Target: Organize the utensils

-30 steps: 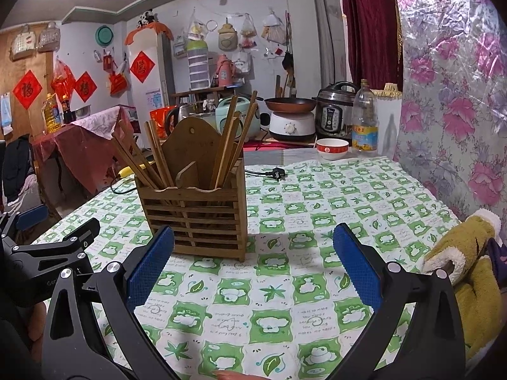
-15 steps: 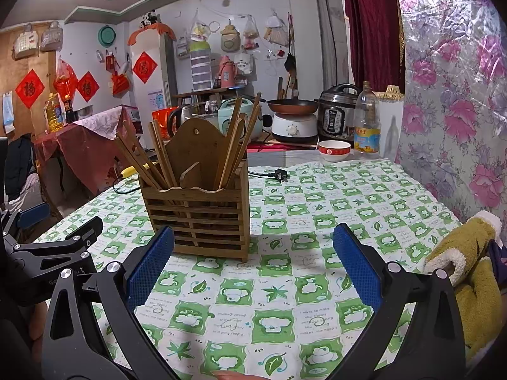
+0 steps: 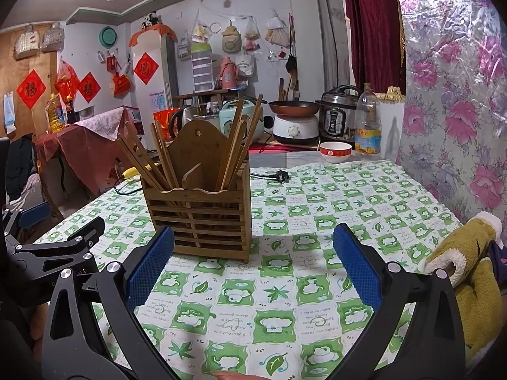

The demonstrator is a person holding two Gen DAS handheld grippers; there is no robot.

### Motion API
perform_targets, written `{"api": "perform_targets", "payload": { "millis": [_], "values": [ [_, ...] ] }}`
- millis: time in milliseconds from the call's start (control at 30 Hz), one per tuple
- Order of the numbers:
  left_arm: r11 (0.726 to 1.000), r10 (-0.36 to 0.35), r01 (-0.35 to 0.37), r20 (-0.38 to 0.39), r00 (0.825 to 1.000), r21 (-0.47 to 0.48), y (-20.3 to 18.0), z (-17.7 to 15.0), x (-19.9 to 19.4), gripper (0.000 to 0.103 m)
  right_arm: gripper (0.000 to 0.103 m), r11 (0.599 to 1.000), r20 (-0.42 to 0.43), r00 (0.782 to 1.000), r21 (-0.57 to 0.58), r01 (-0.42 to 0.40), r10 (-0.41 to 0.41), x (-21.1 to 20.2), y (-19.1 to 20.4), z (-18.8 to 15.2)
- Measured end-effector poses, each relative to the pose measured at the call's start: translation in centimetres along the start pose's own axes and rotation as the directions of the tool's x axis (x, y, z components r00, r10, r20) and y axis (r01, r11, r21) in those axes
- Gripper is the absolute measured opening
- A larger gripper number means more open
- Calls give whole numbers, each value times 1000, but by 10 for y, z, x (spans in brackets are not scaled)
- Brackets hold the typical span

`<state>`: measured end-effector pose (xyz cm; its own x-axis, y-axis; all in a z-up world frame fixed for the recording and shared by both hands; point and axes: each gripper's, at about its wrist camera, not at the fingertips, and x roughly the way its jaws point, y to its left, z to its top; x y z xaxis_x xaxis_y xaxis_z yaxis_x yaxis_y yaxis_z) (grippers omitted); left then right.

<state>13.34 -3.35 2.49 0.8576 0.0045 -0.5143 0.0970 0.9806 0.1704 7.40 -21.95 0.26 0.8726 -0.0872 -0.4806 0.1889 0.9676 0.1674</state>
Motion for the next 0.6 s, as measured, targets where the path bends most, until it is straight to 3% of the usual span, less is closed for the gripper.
{"api": "perform_targets", "payload": {
  "millis": [600],
  "values": [
    [1000, 0, 0, 1, 1000, 0, -1, -1, 0, 98, 97, 1000, -3, 1000, -3, -5, 5, 1, 4, 1]
  ]
}}
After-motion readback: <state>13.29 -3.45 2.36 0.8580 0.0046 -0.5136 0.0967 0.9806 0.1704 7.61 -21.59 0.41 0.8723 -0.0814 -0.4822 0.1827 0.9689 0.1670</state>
